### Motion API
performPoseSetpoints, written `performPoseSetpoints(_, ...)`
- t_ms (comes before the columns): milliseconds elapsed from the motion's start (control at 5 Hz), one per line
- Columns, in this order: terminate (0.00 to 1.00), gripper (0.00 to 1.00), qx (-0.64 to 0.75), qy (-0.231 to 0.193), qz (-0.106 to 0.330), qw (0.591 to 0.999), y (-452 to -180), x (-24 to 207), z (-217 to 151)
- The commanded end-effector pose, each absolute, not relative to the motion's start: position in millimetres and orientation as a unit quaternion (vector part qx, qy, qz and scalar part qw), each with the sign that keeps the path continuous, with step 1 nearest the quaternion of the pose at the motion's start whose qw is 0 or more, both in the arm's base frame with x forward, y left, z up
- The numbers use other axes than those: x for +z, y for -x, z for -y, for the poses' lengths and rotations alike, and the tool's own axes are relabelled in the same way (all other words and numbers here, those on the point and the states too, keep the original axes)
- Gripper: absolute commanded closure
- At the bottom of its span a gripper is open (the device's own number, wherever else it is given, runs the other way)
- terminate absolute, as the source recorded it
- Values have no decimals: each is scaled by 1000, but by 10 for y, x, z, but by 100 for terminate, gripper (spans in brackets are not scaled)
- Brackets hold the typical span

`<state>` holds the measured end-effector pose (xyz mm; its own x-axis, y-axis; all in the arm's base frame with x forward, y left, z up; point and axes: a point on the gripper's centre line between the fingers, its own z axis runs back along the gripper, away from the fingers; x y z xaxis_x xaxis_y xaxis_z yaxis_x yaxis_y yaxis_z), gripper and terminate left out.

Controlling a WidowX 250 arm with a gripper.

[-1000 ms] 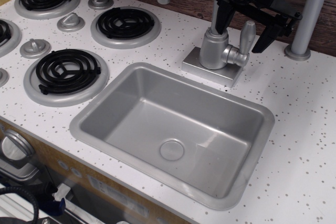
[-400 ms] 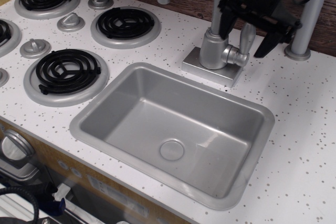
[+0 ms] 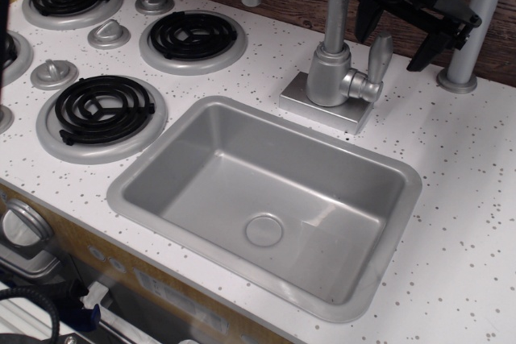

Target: Lever vertical to front

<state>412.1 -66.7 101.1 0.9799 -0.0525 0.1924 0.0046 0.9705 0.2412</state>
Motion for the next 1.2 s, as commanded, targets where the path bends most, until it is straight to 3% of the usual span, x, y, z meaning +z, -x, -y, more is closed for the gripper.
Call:
performPoseSetpoints(0,0,0,-8,-110,126,986,-4227,1144,624)
performPoseSetpoints(200,0,100,-11,-105,123,987,-4285,1086,608)
performPoseSetpoints(600,0,100,0,-101,106,989,-4247,1060,624)
performPoseSetpoints(1000,0,100,36,-111,77,990,-3929,1079,655)
